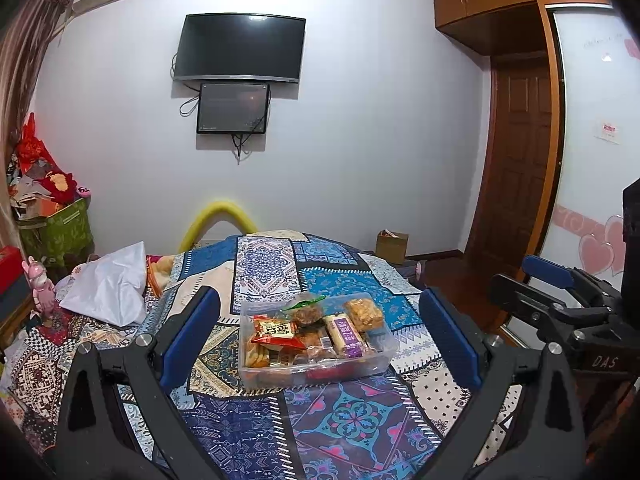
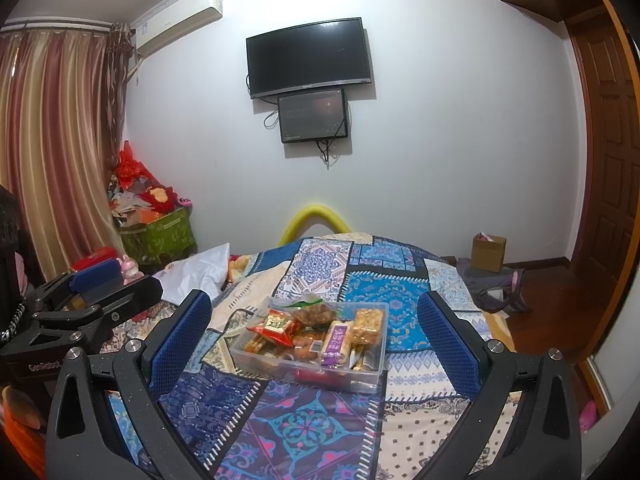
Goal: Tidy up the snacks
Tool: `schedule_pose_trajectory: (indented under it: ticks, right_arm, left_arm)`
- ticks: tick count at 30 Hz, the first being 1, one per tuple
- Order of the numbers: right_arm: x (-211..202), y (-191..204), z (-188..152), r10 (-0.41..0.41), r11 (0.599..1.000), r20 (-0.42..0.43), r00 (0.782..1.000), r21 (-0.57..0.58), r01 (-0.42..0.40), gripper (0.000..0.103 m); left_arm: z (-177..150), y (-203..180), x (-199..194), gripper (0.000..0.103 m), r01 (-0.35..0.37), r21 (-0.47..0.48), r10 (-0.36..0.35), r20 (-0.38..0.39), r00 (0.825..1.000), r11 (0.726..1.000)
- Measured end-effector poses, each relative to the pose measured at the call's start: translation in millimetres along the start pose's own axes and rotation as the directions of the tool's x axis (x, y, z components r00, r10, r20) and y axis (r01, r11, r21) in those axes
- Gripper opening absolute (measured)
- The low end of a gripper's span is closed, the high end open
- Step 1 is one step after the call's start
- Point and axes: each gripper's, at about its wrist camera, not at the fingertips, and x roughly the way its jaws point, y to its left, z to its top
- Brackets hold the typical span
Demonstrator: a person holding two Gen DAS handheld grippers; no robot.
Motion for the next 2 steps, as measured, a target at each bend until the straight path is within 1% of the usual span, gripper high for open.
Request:
schedule_pose_trajectory:
  ticks: [2]
  right_arm:
    - [0.5, 0.3, -0.7, 0.000, 1.000, -0.002, 1.000, 0.001, 0.000, 0.103]
  left_arm:
    - [0.2, 0.0, 0.0, 0.101, 0.006, 0.000, -0.006, -0.001, 1.000, 1.000]
